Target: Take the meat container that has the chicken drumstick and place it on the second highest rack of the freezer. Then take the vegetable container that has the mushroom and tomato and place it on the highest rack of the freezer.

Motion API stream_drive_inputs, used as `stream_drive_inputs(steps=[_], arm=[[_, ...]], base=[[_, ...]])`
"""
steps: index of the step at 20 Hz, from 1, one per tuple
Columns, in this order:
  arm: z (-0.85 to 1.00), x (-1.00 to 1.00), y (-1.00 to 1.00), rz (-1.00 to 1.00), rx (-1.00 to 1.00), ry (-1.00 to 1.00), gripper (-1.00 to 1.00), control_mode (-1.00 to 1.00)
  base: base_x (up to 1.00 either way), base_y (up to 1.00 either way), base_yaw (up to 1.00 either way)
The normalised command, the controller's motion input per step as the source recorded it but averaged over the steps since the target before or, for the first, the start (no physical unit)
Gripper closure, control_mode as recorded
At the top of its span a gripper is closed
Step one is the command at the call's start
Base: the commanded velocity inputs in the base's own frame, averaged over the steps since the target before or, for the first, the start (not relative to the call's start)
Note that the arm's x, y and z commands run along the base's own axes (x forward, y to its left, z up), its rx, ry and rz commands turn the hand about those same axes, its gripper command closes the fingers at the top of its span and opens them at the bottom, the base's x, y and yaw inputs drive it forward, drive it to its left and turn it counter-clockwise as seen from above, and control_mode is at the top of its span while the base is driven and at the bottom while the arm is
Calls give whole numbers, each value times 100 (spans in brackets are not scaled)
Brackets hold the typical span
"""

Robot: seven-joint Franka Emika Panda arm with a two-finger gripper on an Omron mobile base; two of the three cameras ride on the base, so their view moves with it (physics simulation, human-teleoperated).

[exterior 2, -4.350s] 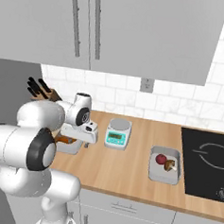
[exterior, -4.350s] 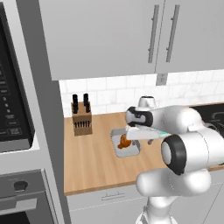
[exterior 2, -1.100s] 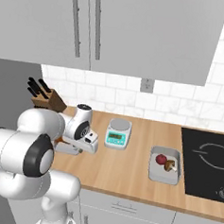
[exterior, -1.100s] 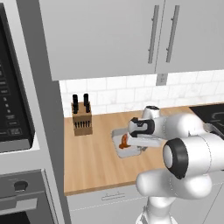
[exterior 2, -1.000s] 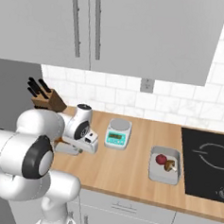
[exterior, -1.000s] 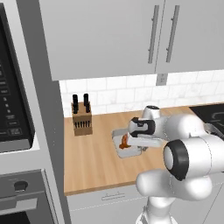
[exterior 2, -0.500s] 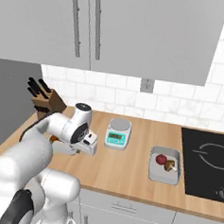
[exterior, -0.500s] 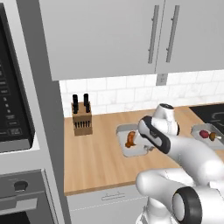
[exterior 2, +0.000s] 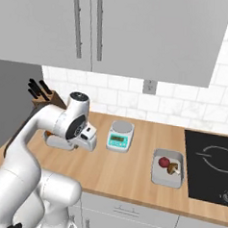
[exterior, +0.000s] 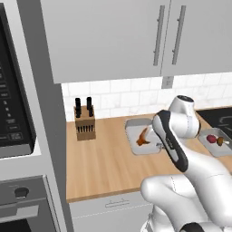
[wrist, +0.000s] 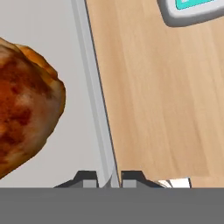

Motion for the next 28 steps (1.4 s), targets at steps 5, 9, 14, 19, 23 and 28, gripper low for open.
stream_drive_inputs(steps=[5,9,14,19,23,28], arm=[[64,-77,-16,0,0,11,100,-100],[57,-97,0,0,0,0,100,-100],[27,-93,0,0,0,-2,100,-100],[0,-50,0,0,0,-6,100,-100],[0,0,0,0,0,0,100,-100],[0,0,0,0,0,0,100,-100]], base=[[0,0,0],[0,0,0],[0,0,0],[0,0,0],[0,0,0],[0,0,0]])
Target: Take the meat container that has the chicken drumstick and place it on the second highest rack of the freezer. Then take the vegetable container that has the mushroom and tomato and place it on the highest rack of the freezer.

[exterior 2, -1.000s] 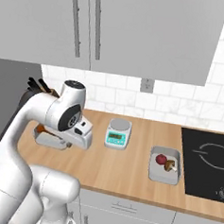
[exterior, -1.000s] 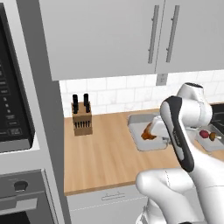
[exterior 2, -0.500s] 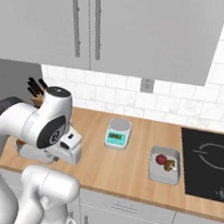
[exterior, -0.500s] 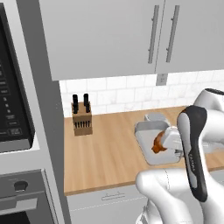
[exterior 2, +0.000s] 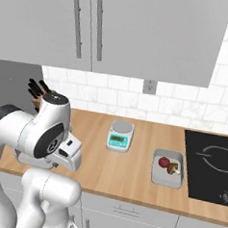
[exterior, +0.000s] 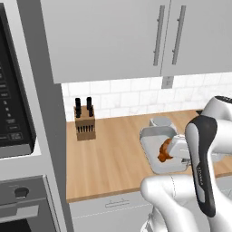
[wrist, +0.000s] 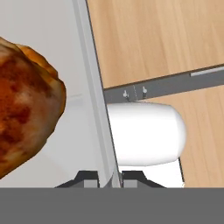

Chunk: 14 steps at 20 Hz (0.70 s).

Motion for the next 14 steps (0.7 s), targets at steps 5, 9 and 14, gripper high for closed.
stream_drive_inputs(steps=[5,9,14], arm=[[0,-8,0,0,1,0,100,-100],[0,-13,0,0,0,0,100,100],[0,0,0,0,0,0,100,100]], base=[[0,0,0],[-24,0,0],[-63,24,3]])
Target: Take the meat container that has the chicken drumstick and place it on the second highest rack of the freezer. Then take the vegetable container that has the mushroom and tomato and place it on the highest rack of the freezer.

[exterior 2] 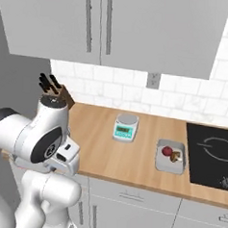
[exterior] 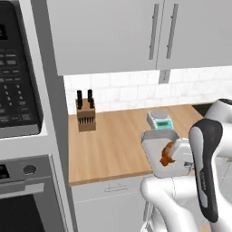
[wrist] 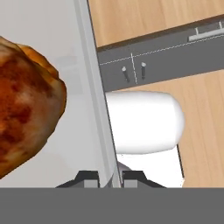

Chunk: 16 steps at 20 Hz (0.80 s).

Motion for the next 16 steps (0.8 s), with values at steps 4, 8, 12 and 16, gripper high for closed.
stream_drive_inputs(steps=[4,8,12,16], arm=[[0,0,0,0,0,0,100,100],[0,0,0,0,0,0,100,100],[0,0,0,0,0,0,100,100],[0,0,0,0,0,0,100,100]], base=[[-61,79,38],[-12,87,88],[-11,90,86],[17,82,70]])
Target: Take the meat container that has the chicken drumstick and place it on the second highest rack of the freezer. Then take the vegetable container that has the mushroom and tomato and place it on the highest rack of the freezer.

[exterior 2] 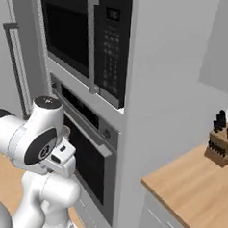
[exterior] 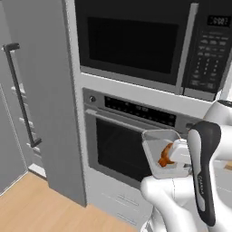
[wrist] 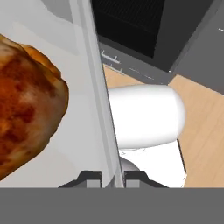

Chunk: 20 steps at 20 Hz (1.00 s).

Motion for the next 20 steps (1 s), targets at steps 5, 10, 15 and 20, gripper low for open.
stream_drive_inputs(steps=[5,10,15,20], arm=[[0,0,0,0,0,0,100,100],[0,0,0,0,0,0,100,100],[0,0,0,0,0,0,100,100],[0,0,0,0,0,0,100,100]], base=[[59,83,33],[100,90,-1],[97,100,-13],[74,9,15]])
